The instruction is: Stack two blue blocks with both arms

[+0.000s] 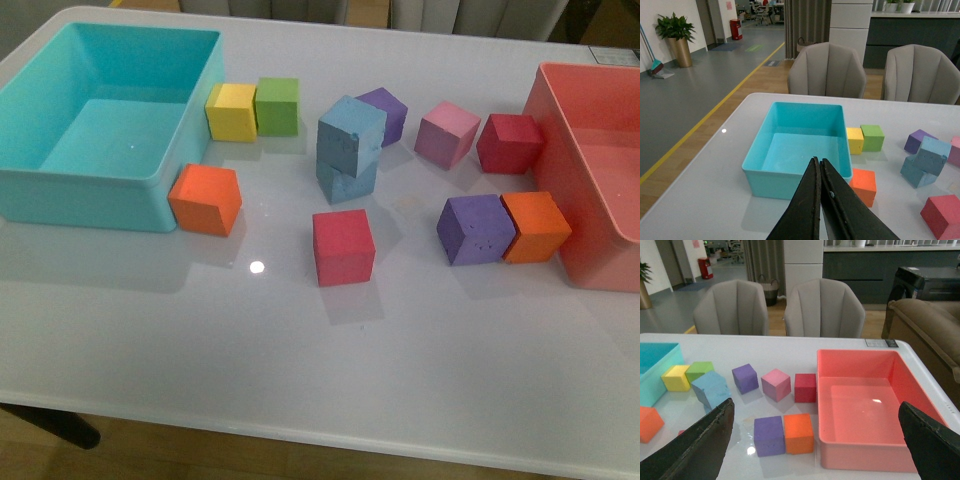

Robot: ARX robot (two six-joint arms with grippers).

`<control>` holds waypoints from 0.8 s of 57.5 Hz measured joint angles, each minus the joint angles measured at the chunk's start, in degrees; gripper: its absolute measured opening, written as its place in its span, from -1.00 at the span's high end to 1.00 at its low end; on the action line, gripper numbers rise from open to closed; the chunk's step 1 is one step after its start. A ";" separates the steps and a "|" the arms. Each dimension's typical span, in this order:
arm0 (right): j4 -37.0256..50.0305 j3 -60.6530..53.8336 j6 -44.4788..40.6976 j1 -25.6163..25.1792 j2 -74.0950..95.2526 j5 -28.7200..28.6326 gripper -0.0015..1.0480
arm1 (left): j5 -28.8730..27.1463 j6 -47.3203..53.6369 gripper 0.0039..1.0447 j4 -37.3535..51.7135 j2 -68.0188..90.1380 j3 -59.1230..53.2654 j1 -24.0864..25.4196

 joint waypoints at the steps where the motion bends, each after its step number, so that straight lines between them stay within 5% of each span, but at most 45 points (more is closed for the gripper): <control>1: 0.00 0.00 0.00 0.00 0.00 0.00 -0.83 | 0.00 0.00 0.97 0.00 -0.02 0.00 0.00; 24: 0.00 0.00 0.00 0.00 0.02 0.00 -0.83 | 0.00 0.00 0.97 -0.04 -0.11 0.00 0.00; 46: 0.00 0.00 0.00 0.00 0.02 0.00 -0.83 | 0.00 -0.02 -0.33 -0.04 -0.11 0.00 0.00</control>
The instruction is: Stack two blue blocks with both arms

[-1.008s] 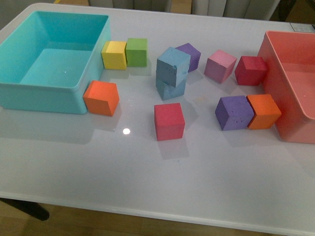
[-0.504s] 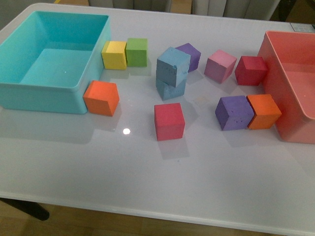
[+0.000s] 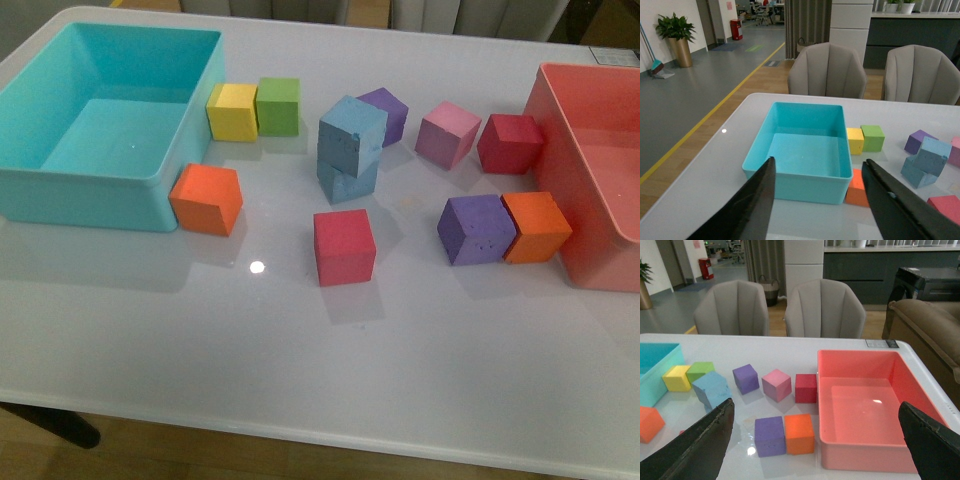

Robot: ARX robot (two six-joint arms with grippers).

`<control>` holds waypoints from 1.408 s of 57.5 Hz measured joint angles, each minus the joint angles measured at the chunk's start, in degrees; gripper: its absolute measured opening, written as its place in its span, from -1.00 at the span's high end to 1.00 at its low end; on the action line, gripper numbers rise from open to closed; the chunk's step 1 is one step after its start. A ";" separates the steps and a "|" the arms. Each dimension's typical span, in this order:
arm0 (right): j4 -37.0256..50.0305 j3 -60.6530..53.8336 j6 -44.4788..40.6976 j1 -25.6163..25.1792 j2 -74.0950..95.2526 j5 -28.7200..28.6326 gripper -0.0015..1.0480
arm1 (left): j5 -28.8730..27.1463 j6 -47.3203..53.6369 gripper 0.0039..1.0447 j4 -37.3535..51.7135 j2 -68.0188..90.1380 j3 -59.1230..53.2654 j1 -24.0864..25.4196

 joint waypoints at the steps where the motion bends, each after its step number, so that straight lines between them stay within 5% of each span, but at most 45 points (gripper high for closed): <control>1: 0.00 0.00 0.00 0.00 0.00 0.00 -0.83 | 0.00 0.00 -0.40 0.00 0.00 0.00 0.00; 9: 0.00 0.00 0.00 0.00 0.00 0.00 -0.83 | 0.00 0.07 -0.87 0.00 0.00 0.00 0.00; 81: 0.00 0.00 0.00 0.00 0.00 0.00 -0.83 | 0.00 0.02 -0.84 0.00 0.00 0.00 0.00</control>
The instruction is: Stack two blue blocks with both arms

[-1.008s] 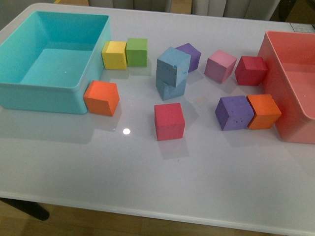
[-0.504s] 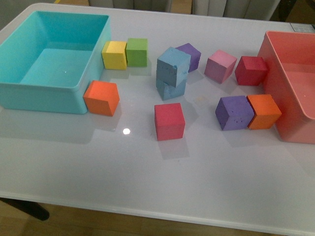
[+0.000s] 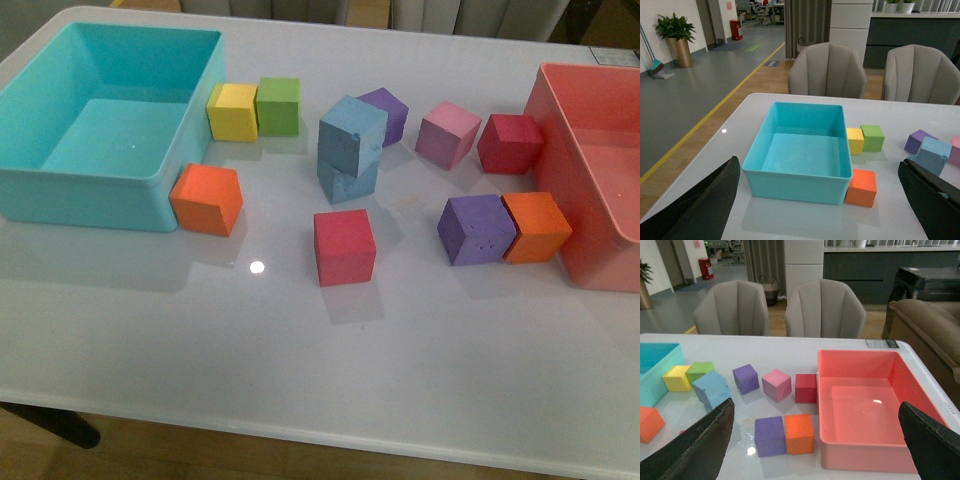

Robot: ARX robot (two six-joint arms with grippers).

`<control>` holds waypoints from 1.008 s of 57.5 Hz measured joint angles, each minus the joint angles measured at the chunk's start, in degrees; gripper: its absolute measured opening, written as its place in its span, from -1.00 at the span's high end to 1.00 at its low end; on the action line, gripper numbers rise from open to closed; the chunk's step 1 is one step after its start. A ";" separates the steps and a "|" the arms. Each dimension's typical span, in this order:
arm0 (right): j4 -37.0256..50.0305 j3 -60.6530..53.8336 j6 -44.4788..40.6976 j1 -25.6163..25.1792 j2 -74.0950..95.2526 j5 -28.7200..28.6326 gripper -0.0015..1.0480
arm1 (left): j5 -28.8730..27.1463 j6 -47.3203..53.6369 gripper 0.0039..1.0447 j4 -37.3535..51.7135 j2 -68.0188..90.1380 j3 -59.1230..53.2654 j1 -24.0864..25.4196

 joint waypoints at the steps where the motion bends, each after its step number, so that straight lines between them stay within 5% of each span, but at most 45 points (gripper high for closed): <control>1: 0.00 0.00 0.00 0.00 0.00 0.00 -0.83 | 0.00 0.00 -0.84 0.00 0.00 0.00 0.00; 58: 0.00 0.00 0.00 0.00 0.00 0.00 -0.83 | 0.00 0.00 -0.84 0.00 0.00 0.00 0.00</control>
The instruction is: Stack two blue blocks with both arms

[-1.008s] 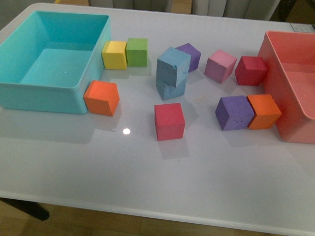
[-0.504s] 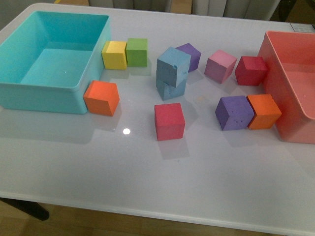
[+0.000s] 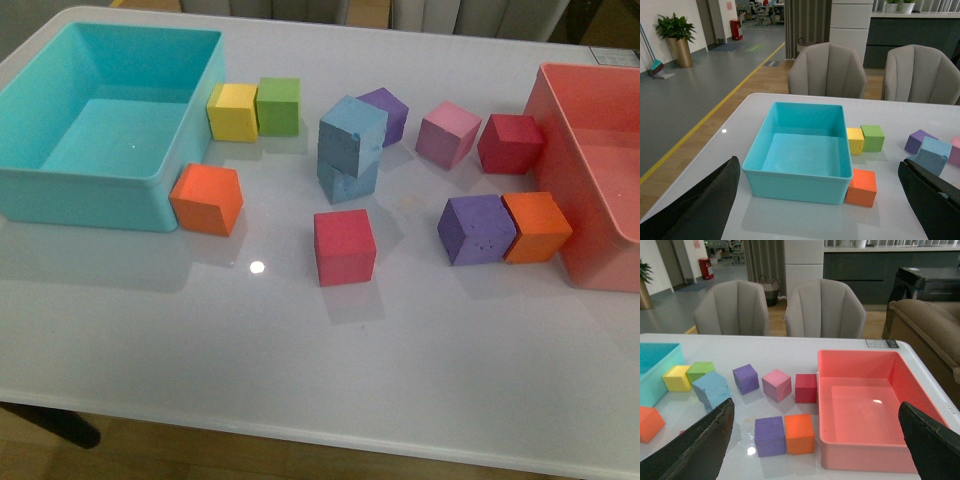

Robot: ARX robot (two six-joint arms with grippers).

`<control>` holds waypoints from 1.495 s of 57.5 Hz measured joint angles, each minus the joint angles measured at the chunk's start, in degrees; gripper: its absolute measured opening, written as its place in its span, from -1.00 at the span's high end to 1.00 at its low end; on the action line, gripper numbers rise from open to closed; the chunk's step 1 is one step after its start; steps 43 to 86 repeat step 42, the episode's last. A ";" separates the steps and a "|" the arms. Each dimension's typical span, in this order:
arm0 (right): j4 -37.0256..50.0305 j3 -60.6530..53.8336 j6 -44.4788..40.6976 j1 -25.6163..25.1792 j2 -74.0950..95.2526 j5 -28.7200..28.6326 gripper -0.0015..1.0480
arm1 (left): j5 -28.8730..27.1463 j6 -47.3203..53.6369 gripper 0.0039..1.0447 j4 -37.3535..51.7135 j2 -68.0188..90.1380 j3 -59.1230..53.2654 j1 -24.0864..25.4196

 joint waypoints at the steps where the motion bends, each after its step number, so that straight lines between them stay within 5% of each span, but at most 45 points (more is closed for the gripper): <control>1: 0.00 0.00 0.00 0.00 0.00 0.00 -0.83 | 0.00 0.00 -0.84 0.00 0.00 0.00 0.00; 86: 0.00 0.00 0.00 0.00 0.00 0.00 -0.83 | 0.00 0.00 -0.84 0.00 0.00 0.00 0.00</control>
